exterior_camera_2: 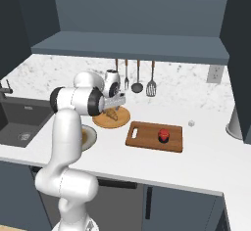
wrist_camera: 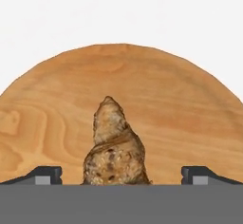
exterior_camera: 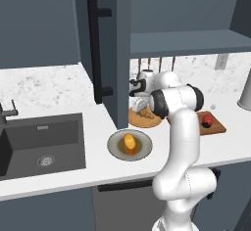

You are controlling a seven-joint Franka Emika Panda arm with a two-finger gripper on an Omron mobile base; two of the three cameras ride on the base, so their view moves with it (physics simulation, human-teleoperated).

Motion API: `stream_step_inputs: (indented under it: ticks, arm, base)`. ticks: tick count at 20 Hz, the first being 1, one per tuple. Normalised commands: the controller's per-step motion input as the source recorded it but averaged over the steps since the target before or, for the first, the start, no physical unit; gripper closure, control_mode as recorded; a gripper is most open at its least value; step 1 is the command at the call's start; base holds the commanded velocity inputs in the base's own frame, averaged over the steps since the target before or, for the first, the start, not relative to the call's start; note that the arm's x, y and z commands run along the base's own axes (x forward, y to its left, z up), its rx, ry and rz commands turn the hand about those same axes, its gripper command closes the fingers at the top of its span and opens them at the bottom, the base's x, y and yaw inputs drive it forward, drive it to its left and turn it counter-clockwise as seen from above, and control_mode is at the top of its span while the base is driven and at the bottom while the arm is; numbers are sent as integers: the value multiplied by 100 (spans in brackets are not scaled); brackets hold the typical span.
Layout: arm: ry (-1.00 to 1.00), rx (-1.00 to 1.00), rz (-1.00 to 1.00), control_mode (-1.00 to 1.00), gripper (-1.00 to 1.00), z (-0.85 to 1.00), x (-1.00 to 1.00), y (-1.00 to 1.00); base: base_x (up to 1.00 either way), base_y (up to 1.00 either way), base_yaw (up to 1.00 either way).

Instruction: From the different types of pastries on the counter, select a croissant and place it on the cutting board. Then retrieve a jar of jam from the cabinet and place it alongside the croissant on the cutting board.

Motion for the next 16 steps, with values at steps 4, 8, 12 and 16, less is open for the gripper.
stream_step_inputs:
  ticks: [4,8,12,16]
  arm:
    - [-4,0,6,-100,-100,0,11,-3]
    - [7,0,0,-100,-100,-50,-5,0]
    - [2,4,0,-100,-100,-20,-7,0]
    - [1,6,0,-100,100,-6,0,0]
  base:
    - [0,0,0]
    - [0,0,0]
    - [0,0,0]
    - [0,0,0]
